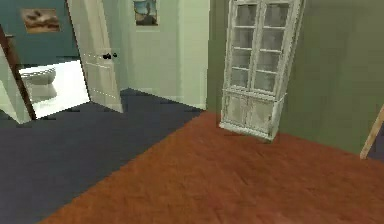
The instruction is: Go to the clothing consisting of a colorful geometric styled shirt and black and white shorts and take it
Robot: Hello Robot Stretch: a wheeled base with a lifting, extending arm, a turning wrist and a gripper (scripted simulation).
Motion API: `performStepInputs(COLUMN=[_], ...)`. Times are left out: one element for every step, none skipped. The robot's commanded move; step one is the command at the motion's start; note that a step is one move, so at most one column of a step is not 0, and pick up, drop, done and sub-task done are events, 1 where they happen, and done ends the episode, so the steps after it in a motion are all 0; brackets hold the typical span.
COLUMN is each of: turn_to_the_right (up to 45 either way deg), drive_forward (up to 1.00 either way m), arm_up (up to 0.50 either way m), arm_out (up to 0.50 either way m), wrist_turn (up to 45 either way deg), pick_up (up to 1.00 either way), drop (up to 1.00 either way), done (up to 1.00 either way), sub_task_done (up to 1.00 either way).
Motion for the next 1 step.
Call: performStepInputs(turn_to_the_right=[45.0], drive_forward=[0.0], arm_up=[0.0], arm_out=[0.0], wrist_turn=[0.0], pick_up=[0.0], drop=[0.0], done=[0.0], sub_task_done=[0.0])
